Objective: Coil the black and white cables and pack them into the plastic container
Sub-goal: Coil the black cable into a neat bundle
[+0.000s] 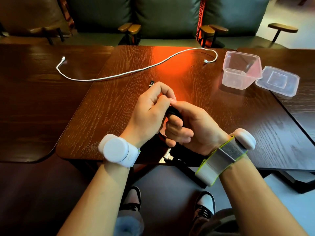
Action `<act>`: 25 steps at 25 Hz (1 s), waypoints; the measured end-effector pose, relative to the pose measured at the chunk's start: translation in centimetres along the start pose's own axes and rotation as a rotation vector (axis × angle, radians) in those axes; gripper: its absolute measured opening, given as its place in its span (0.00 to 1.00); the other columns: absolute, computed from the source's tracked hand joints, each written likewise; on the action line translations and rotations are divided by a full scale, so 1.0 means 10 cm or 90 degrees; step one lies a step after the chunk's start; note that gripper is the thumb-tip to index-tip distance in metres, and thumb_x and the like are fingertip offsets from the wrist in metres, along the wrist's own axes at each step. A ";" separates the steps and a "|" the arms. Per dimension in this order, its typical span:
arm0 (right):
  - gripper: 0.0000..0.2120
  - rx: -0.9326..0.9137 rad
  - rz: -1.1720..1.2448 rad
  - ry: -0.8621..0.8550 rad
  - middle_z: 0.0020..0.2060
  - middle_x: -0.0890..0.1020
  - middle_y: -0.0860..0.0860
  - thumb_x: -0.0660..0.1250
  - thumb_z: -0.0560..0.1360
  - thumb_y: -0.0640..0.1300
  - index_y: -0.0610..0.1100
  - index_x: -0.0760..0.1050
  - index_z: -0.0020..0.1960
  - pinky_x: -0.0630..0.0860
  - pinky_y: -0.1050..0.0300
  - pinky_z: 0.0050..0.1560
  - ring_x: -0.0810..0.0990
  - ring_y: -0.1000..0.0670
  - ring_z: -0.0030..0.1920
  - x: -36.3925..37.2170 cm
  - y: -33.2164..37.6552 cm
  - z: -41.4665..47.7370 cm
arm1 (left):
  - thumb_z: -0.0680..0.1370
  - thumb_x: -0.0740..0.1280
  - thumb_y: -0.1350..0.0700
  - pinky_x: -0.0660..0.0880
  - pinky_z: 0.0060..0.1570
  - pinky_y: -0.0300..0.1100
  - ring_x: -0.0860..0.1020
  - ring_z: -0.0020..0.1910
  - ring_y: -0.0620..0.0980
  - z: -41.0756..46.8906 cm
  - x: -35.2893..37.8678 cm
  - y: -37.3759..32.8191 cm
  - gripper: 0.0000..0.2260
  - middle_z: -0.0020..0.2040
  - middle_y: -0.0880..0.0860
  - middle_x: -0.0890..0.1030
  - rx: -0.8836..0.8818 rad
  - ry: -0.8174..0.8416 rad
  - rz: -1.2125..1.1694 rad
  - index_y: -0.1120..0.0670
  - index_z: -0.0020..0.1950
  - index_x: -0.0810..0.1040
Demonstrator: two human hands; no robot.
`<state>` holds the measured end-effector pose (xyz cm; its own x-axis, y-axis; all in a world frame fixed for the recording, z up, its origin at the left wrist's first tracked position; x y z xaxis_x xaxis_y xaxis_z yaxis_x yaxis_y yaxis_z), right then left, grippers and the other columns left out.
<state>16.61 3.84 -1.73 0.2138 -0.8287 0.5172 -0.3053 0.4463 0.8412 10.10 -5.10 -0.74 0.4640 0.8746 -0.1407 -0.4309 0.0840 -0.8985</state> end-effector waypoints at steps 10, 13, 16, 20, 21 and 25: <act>0.25 0.052 0.160 0.146 0.18 0.58 0.55 0.52 0.82 0.56 0.46 0.65 0.29 0.66 0.59 0.31 0.55 0.53 0.20 0.08 -0.01 -0.03 | 0.79 0.57 0.54 0.70 0.43 0.35 0.75 0.39 0.39 0.02 0.00 0.00 0.09 0.38 0.42 0.77 0.076 -0.089 0.112 0.51 0.43 0.74; 0.23 0.016 0.233 0.125 0.20 0.55 0.55 0.51 0.82 0.55 0.49 0.60 0.30 0.63 0.60 0.30 0.53 0.54 0.21 0.08 0.02 -0.02 | 0.82 0.55 0.44 0.72 0.45 0.44 0.75 0.40 0.42 0.02 0.03 0.12 0.17 0.37 0.43 0.77 0.011 -0.071 0.082 0.53 0.41 0.74; 0.22 -0.027 0.319 0.108 0.20 0.55 0.56 0.48 0.83 0.57 0.51 0.57 0.32 0.61 0.62 0.30 0.51 0.55 0.21 0.07 0.06 -0.02 | 0.81 0.54 0.39 0.72 0.45 0.57 0.73 0.40 0.47 0.00 0.08 0.18 0.25 0.38 0.50 0.76 -0.052 -0.032 0.037 0.59 0.42 0.73; 0.24 -0.040 0.352 0.091 0.19 0.56 0.56 0.46 0.83 0.58 0.51 0.58 0.31 0.61 0.62 0.29 0.51 0.56 0.21 0.06 0.04 -0.01 | 0.80 0.54 0.36 0.73 0.47 0.60 0.73 0.39 0.45 0.00 0.10 0.16 0.25 0.37 0.47 0.77 -0.077 -0.039 0.051 0.56 0.42 0.74; 0.25 -0.037 0.354 0.092 0.19 0.56 0.55 0.46 0.83 0.57 0.50 0.58 0.30 0.61 0.62 0.29 0.51 0.55 0.21 0.06 0.03 -0.01 | 0.80 0.54 0.36 0.74 0.48 0.61 0.74 0.40 0.46 -0.01 0.10 0.14 0.26 0.38 0.49 0.79 -0.082 -0.035 0.055 0.57 0.43 0.75; 0.26 -0.019 0.355 0.131 0.17 0.57 0.53 0.43 0.83 0.52 0.48 0.59 0.28 0.66 0.59 0.31 0.52 0.53 0.20 0.08 0.04 -0.02 | 0.80 0.54 0.34 0.74 0.51 0.65 0.78 0.45 0.63 -0.02 0.10 0.11 0.31 0.47 0.65 0.81 -0.081 -0.009 0.058 0.63 0.48 0.77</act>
<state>16.90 3.41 -0.94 0.2049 -0.3858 0.8996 -0.3971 0.8073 0.4366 10.30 -4.22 -1.96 0.4162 0.8827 -0.2182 -0.3690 -0.0554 -0.9278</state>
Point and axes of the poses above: each hand's wrist, its own z-axis towards the middle knuckle, its own x-axis out of the palm, y = z × x, the point moved 4 cm from there along z, towards the middle knuckle
